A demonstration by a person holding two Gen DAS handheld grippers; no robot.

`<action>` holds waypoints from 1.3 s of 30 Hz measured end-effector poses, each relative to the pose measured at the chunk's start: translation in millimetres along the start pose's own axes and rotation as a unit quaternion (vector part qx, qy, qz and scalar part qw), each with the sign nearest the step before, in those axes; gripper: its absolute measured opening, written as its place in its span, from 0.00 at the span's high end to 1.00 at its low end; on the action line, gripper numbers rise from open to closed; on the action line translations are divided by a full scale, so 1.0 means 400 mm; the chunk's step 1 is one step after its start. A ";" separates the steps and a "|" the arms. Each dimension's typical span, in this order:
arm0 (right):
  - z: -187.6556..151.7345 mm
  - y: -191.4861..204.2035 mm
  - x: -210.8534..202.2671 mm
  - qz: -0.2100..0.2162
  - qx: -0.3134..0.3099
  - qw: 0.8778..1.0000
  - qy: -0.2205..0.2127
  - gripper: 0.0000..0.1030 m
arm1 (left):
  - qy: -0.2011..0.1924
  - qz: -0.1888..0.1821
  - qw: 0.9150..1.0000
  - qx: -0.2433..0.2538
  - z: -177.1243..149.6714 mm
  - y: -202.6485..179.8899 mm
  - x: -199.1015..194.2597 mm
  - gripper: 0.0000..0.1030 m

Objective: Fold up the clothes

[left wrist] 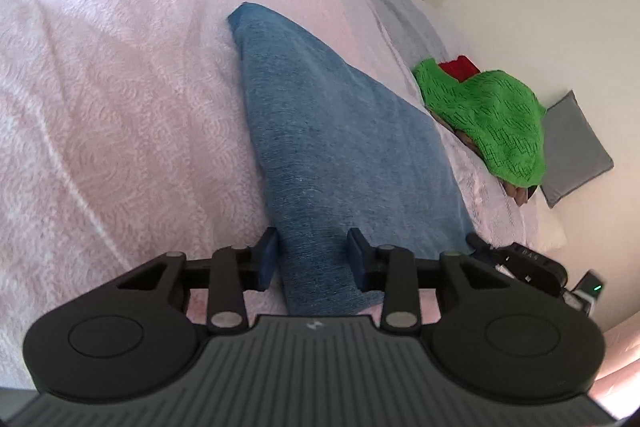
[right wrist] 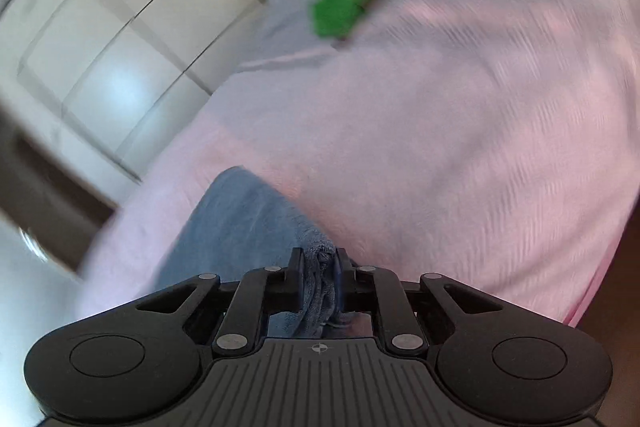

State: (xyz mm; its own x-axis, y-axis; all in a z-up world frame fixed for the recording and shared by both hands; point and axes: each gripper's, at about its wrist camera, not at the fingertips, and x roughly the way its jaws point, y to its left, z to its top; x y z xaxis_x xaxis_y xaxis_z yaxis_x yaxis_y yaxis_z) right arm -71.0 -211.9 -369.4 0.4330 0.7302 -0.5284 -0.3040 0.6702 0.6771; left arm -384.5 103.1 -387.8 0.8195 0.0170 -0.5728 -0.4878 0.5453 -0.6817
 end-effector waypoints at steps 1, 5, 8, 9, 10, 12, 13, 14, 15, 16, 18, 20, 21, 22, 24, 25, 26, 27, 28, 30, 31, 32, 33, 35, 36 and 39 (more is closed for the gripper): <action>0.007 -0.019 0.004 0.008 0.023 1.000 0.008 0.87 | -0.001 0.000 1.000 -0.001 0.000 0.001 0.002 0.63; 0.003 -0.041 0.012 0.028 0.055 0.998 0.014 0.80 | 0.000 -0.005 1.000 -0.010 0.004 0.000 0.028 0.67; 0.006 -0.036 0.006 0.040 0.046 0.998 0.011 0.81 | -0.023 -0.023 0.999 0.011 0.005 -0.007 0.009 0.79; 0.007 -0.036 0.005 0.044 0.041 0.998 0.012 0.82 | -0.032 -0.035 0.999 0.014 0.004 -0.004 -0.005 0.79; 0.007 -0.040 0.009 0.042 0.037 0.998 0.019 0.83 | -0.041 -0.050 0.998 0.013 0.003 0.003 -0.024 0.79; 0.003 -0.052 0.028 0.027 0.031 0.998 0.037 0.82 | -0.039 -0.053 0.998 0.012 -0.005 0.022 -0.027 0.79; -0.001 -0.054 0.039 0.015 0.027 0.999 0.043 0.82 | -0.030 -0.039 0.999 0.014 -0.013 0.030 -0.012 0.79; -0.005 -0.053 0.043 0.008 0.021 0.999 0.043 0.81 | -0.020 -0.026 0.999 0.015 -0.020 0.037 0.002 0.78; -0.005 -0.047 0.043 0.005 0.012 0.999 0.041 0.80 | -0.015 -0.019 1.000 0.016 -0.022 0.039 0.008 0.77; -0.004 -0.039 0.040 0.000 0.002 0.999 0.042 0.76 | -0.014 -0.017 1.000 0.016 -0.019 0.037 0.007 0.76; 0.009 -0.019 0.028 -0.009 -0.025 0.999 0.038 0.51 | -0.014 -0.010 1.000 0.022 -0.008 0.031 0.000 0.75; 0.025 -0.001 0.020 -0.011 -0.052 0.998 0.027 0.51 | -0.023 0.001 0.999 0.035 0.021 0.023 -0.018 0.56; 0.037 0.007 0.024 -0.006 -0.059 0.998 0.024 0.51 | -0.033 0.007 0.999 0.035 0.041 0.024 -0.025 0.49; 0.049 0.015 0.032 -0.001 -0.064 0.998 0.022 0.51 | -0.042 0.013 0.998 0.036 0.061 0.026 -0.033 0.40; 0.072 0.034 0.059 0.011 -0.070 0.997 0.030 0.51 | -0.055 0.017 0.998 0.023 0.115 0.036 -0.023 0.38; 0.083 0.046 0.080 0.017 -0.075 0.997 0.033 0.51 | -0.059 0.018 0.998 0.018 0.146 0.040 -0.009 0.36; 0.091 0.059 0.102 0.018 -0.081 0.996 0.035 0.51 | -0.061 0.024 0.998 0.015 0.174 0.043 0.009 0.36; 0.098 0.073 0.126 0.018 -0.088 0.995 0.037 0.51 | -0.062 0.034 0.997 0.013 0.200 0.043 0.031 0.36; 0.105 0.088 0.150 0.017 -0.095 0.995 0.039 0.51 | -0.062 0.044 0.997 0.011 0.225 0.044 0.052 0.36; 0.115 0.108 0.190 0.014 -0.107 0.993 0.044 0.51 | -0.061 0.060 0.996 0.006 0.273 0.048 0.094 0.36; 0.118 0.121 0.212 0.012 -0.115 0.992 0.047 0.51 | -0.058 0.065 0.996 0.005 0.291 0.053 0.115 0.36; 0.119 0.132 0.233 0.012 -0.123 0.991 0.051 0.51 | -0.060 0.059 0.996 0.003 0.298 0.059 0.121 0.39; 0.121 0.143 0.252 0.011 -0.131 0.990 0.054 0.51 | -0.067 0.045 0.997 0.001 0.296 0.067 0.116 0.45; 0.122 0.156 0.278 0.012 -0.143 0.988 0.060 0.52 | -0.082 0.016 0.997 -0.003 0.293 0.082 0.104 0.84; 0.123 0.162 0.289 0.013 -0.149 0.987 0.063 0.64 | -0.089 0.001 0.996 -0.004 0.291 0.089 0.099 0.90; 0.118 0.170 0.322 0.011 -0.162 0.984 0.069 0.65 | -0.111 -0.043 0.993 -0.010 0.287 0.112 0.082 0.95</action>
State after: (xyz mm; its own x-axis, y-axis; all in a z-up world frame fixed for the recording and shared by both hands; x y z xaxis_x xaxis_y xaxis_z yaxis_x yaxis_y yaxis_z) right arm 4.3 -78.6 -367.4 0.3102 0.7406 -0.5960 -0.5764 0.6451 0.5016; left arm -345.1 224.2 -385.0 0.9031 0.1570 -0.3998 -0.4178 0.5368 -0.7330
